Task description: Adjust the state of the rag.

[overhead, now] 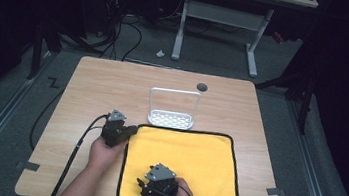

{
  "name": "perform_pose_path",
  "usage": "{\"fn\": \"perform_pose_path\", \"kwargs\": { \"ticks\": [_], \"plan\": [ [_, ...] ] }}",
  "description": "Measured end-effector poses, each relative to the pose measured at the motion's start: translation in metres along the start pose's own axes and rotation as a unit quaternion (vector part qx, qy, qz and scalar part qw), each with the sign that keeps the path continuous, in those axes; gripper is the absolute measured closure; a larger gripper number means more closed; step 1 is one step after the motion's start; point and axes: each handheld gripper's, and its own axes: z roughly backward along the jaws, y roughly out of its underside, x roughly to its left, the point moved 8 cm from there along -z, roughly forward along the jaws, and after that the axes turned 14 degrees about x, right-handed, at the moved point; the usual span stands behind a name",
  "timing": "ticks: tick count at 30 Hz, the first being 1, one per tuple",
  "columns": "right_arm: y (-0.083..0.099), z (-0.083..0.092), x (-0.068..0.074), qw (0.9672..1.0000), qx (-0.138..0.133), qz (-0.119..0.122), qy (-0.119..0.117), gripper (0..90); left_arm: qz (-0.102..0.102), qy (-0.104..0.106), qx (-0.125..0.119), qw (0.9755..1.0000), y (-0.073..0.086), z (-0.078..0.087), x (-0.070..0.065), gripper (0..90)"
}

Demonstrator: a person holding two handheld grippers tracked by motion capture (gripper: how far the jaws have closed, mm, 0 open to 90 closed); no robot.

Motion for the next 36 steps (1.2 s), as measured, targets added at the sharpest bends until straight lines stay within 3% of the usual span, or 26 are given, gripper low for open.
{"fn": "perform_pose_path", "kwargs": {
  "ticks": [9, 15, 28, 33, 36],
  "plan": [
    [-0.025, -0.019, 0.038, 0.9989, -0.008, 0.006, -0.047, 40.4, 0.001, 0.003, 0.0, 1.0, 0.0, 0.0, 0.0, 83.1],
    [-0.027, -0.028, 0.046, 0.9982, 0.002, 0.006, -0.059, 38.9, 0.001, 0.004, 0.002, 1.0, 0.001, 0.001, 0.001, 83.3],
    [-0.026, -0.025, 0.046, 0.9986, 0.005, 0.026, -0.045, 70.8, 0.003, 0.006, 0.001, 1.0, 0.001, 0.0, 0.0, 83.3],
    [-0.025, -0.024, 0.044, 0.9988, 0.007, 0.03, -0.039, 77.7, 0.003, 0.006, 0.001, 1.0, 0.001, 0.0, 0.0, 83.6],
    [-0.025, -0.024, 0.044, 0.9983, 0.004, 0.046, -0.035, 81.7, 0.013, 0.004, 0.002, 0.9999, 0.001, 0.0, 0.002, 84.8]
  ]
}}
